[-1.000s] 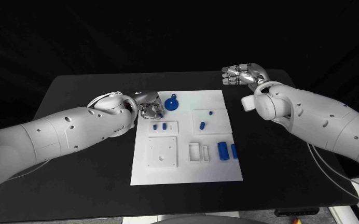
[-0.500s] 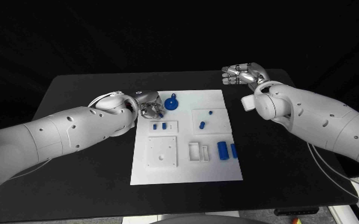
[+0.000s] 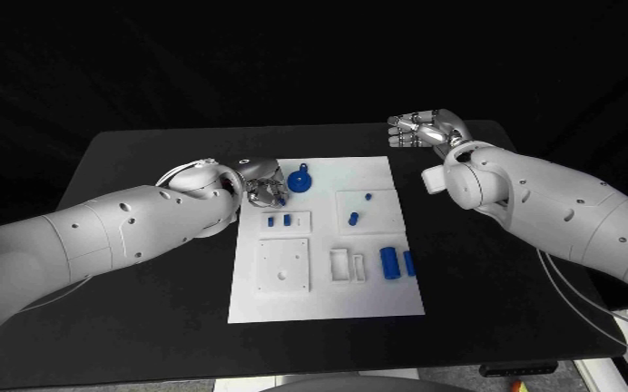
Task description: Assemble the parts on the task board
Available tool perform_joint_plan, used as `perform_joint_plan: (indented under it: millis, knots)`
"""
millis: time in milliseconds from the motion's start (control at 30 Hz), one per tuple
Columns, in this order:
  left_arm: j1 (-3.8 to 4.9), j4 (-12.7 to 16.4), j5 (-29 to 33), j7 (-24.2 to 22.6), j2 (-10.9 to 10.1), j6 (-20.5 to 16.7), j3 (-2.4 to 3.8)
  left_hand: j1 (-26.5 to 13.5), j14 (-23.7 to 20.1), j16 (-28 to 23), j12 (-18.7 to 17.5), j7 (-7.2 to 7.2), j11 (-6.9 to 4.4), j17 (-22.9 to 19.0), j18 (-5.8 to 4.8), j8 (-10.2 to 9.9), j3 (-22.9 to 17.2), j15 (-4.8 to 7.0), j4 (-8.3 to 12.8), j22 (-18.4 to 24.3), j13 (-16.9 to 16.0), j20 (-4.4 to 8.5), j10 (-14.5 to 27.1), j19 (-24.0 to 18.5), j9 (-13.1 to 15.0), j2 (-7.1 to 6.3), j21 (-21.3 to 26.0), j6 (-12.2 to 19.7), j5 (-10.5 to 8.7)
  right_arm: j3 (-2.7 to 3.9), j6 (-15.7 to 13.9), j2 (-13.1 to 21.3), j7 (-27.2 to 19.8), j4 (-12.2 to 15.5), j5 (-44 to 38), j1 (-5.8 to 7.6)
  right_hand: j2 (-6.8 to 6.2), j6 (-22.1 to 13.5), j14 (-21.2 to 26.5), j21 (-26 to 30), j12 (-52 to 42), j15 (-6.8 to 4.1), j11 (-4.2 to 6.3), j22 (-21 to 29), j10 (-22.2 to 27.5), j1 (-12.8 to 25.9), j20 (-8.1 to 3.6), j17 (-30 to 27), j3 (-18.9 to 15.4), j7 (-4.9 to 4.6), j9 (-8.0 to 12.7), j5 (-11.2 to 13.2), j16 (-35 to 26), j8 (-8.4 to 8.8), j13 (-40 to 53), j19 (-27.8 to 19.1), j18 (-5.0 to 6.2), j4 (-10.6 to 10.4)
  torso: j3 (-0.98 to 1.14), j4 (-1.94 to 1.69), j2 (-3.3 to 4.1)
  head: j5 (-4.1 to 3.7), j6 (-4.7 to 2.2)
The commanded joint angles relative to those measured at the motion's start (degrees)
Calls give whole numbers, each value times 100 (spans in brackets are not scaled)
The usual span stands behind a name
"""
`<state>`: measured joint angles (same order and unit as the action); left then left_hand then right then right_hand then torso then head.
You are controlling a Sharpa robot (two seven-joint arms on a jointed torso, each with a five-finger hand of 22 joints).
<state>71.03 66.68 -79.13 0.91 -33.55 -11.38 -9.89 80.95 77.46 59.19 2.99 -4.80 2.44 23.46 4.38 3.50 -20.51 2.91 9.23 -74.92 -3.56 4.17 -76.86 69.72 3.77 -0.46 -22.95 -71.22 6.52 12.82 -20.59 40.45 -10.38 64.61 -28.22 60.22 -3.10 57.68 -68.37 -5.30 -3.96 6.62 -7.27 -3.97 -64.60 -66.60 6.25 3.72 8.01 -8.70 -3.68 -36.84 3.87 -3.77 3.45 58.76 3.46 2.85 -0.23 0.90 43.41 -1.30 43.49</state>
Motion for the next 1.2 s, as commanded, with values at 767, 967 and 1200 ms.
perform_joint_plan:
  millis: [767, 967, 1200]
  knots:
    - [-11, 67, -454, 188, 80, 309, -154, 28, 9, -2, 38, 0, -97, 20, 106, 15, -40, 30, 18, -125, 12, 13, -97, -22, 4, 52, -86, -21, 19, 2, 95, -9, -64, 5, 0, -2, 12, -25, 40, 17, 18, -11, -10, 9, 32, 57, 15, -8, 27, -17, 2, -27, -28, 20, -8, -37, 71, -8, -1, -3, -3, -21, 40]
    - [-11, 81, -479, 175, 60, 222, -168, 63, -25, 0, 38, -78, -63, 28, 113, -4, -29, 8, 41, -129, 11, -4, -24, -47, -23, 24, -117, 401, 4, 2, 93, -5, -63, 5, 0, -2, 12, -25, 40, 17, 18, -11, -10, 9, 32, 57, 15, -8, 27, -17, 2, -27, -28, 20, -8, -37, 71, -8, -5, -2, 1, -15, 38]
    - [-11, 112, -472, 152, 40, 97, -172, 88, -83, -17, 40, 13, -75, 30, 88, 1, 135, 3, 64, -122, 9, -20, 52, -101, -23, -95, -136, 887, -13, 2, 93, -3, -62, 4, 0, -2, 12, -25, 40, 17, 18, -11, -10, 9, 32, 57, 15, -8, 27, -17, 2, -27, -28, 20, -8, -37, 71, -8, -4, -3, -1, -9, 34]
